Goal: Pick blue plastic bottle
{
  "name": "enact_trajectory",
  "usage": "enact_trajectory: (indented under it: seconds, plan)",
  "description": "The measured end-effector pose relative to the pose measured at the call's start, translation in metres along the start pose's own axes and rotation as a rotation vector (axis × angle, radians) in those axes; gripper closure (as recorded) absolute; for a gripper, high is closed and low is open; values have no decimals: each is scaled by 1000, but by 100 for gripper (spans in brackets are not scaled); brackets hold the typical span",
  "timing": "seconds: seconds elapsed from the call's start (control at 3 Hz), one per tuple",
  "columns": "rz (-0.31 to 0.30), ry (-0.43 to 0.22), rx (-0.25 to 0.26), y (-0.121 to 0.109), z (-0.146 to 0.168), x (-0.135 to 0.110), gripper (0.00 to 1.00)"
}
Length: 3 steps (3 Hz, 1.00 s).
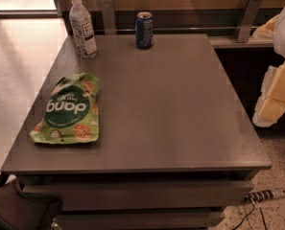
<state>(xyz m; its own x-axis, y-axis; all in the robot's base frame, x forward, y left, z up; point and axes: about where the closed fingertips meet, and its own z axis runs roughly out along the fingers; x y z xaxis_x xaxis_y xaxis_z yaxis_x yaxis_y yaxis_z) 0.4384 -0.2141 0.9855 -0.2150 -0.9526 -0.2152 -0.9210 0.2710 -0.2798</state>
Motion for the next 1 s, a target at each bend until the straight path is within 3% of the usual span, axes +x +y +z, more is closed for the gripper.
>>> enact_trajectory:
  seconds: [0.67, 1.0]
  plan:
    - [24, -12, 29, -10, 5, -3, 0]
    - [130, -66, 74, -28, 29, -12, 0]
